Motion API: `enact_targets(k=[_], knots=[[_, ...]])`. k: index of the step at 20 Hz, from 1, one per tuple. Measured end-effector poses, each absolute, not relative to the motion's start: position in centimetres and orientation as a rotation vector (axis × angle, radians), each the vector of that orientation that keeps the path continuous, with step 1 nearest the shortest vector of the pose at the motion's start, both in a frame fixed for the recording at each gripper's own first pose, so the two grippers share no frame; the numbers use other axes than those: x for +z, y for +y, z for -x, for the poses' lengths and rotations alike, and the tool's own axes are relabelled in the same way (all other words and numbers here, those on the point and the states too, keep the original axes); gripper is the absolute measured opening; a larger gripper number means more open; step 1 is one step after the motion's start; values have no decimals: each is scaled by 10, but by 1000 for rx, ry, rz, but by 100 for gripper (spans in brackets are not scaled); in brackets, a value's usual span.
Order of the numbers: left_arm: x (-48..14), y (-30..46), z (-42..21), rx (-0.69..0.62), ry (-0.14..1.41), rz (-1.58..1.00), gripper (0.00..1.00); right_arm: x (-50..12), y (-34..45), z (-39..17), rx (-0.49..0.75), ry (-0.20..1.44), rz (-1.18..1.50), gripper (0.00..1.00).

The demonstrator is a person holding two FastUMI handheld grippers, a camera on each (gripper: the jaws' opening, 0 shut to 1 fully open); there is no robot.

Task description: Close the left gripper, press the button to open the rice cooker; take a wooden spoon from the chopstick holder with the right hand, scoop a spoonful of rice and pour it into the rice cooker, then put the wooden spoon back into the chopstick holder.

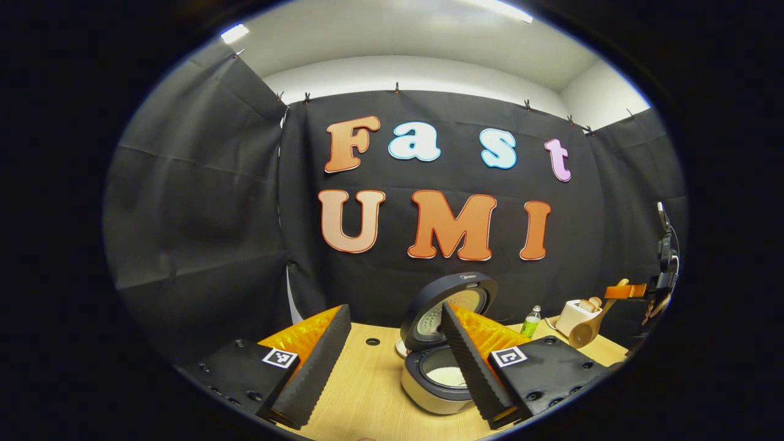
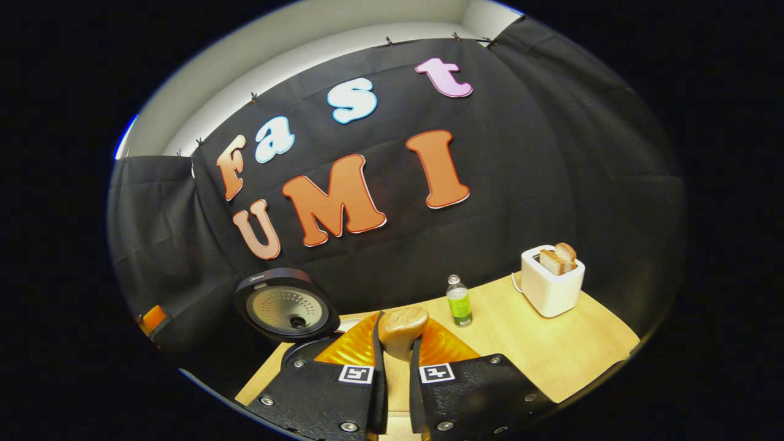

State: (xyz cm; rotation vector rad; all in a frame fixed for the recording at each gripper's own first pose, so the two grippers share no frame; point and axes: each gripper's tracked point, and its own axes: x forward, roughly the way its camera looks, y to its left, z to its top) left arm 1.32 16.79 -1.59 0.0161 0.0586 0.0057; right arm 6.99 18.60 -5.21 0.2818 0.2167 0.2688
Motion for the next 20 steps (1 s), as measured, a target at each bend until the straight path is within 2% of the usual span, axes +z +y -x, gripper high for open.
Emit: enact_targets(k=[7, 20], knots=[[-13, 154, -1, 12, 46, -11, 96, -108, 129, -68, 201, 294, -303, 13], [-18, 141, 11, 50, 95, -18, 96, -220, 116, -100, 216, 440, -419, 13]])
